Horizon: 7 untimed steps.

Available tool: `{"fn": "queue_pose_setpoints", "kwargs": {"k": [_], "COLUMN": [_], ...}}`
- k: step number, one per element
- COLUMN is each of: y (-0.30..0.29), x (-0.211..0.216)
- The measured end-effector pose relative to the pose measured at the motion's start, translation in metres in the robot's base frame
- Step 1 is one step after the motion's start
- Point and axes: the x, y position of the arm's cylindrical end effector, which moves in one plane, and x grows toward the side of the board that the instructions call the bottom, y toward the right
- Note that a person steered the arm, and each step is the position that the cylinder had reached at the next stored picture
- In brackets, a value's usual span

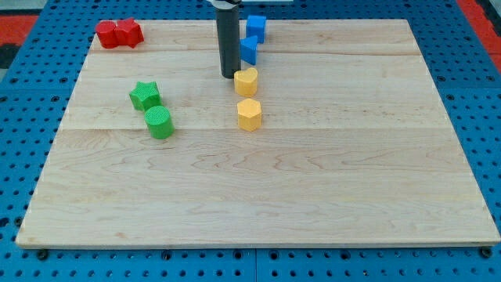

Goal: Keep your hand to the right of the green star

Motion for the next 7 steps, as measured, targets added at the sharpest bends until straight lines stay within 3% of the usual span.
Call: {"fn": "queue_pose_setpoints", "kwargs": {"k": [2,6,7], "y": [-0.053,-0.044,-0.031], "x": [0.0,0.0,0.021]}}
